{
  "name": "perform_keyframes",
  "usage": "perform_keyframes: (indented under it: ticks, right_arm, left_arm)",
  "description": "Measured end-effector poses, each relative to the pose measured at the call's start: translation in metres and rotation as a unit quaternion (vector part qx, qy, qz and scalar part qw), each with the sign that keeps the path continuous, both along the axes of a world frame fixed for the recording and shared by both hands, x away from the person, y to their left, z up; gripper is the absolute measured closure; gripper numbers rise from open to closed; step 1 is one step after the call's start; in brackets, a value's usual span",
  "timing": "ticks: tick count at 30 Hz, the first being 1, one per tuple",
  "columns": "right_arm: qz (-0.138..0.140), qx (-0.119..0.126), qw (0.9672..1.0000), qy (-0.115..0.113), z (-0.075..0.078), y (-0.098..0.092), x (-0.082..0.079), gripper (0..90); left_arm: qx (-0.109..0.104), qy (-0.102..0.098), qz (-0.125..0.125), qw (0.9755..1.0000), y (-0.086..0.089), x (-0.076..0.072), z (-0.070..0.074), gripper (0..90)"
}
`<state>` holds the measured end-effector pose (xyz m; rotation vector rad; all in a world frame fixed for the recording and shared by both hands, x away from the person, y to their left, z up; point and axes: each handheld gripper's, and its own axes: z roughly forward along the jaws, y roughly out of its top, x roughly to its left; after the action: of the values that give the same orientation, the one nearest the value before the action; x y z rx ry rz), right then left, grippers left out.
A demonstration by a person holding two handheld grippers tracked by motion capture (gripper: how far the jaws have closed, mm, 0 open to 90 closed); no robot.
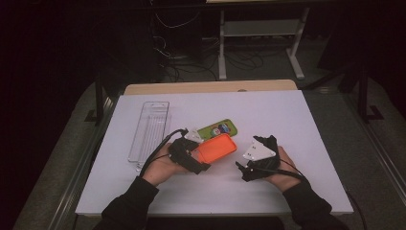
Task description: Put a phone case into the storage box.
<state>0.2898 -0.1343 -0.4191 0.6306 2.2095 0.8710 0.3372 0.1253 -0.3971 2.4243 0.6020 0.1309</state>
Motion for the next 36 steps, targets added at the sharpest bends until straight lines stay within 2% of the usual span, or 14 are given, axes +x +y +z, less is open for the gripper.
perform_keyframes:
  ticks: [7, 12, 14, 15, 18, 22, 23, 27, 28, 29, 30, 33, 34, 36]
  right_arm:
    - [0.008, -0.039, 0.9986, -0.036, -0.001, 0.003, -0.003, 0.0]
    - [0.021, -0.081, 0.9939, -0.072, -0.002, 0.005, -0.005, 0.0]
    - [0.023, -0.086, 0.9932, -0.075, -0.003, 0.006, -0.006, 0.0]
    - [0.027, -0.101, 0.9907, -0.087, -0.004, 0.008, -0.007, 0.0]
    - [0.028, -0.108, 0.9892, -0.095, -0.005, 0.009, -0.008, 0.0]
    - [0.038, -0.143, 0.9814, -0.122, -0.005, 0.011, -0.011, 0.0]
    - [0.038, -0.143, 0.9814, -0.122, -0.005, 0.011, -0.011, 0.0]
    - [0.049, -0.172, 0.9713, -0.157, -0.006, 0.015, -0.012, 0.0]
    - [0.049, -0.172, 0.9713, -0.157, -0.006, 0.015, -0.012, 0.0]
    - [0.054, -0.184, 0.9671, -0.167, -0.006, 0.016, -0.013, 0.0]
    - [0.052, -0.189, 0.9651, -0.173, -0.007, 0.017, -0.013, 0.0]
    - [0.052, -0.196, 0.9634, -0.176, -0.008, 0.019, -0.015, 0.0]
    - [0.052, -0.196, 0.9634, -0.176, -0.008, 0.019, -0.015, 0.0]
    - [0.054, -0.207, 0.9590, -0.186, -0.008, 0.020, -0.016, 0.0]
  left_arm:
    - [0.004, -0.002, -0.007, 1.0000, 0.000, 0.000, 0.000, 15.9]
    - [0.004, -0.004, -0.006, 1.0000, -0.001, 0.000, 0.000, 15.8]
    - [0.004, -0.004, -0.007, 1.0000, -0.001, 0.000, 0.000, 15.8]
    - [0.004, -0.004, -0.008, 1.0000, 0.000, 0.000, 0.000, 15.8]
    - [-0.002, -0.002, -0.001, 1.0000, -0.001, -0.001, -0.001, 15.9]
    - [-0.006, -0.002, 0.002, 1.0000, -0.002, -0.001, -0.001, 15.9]
    - [-0.006, -0.002, 0.002, 1.0000, -0.002, -0.001, -0.001, 15.8]
    - [-0.004, -0.004, 0.001, 1.0000, -0.002, -0.001, -0.001, 15.8]
    - [-0.004, -0.004, 0.001, 1.0000, -0.002, -0.001, -0.001, 15.8]
    - [-0.006, -0.002, 0.003, 1.0000, -0.002, -0.001, -0.001, 15.9]
    - [-0.005, -0.001, 0.003, 1.0000, -0.002, -0.001, -0.001, 15.8]
    - [-0.012, 0.001, 0.008, 0.9999, -0.002, -0.001, -0.002, 15.8]
    - [-0.001, -0.002, -0.001, 1.0000, -0.001, 0.000, -0.001, 15.8]
    - [-0.005, 0.003, 0.005, 1.0000, -0.002, -0.001, -0.001, 15.8]
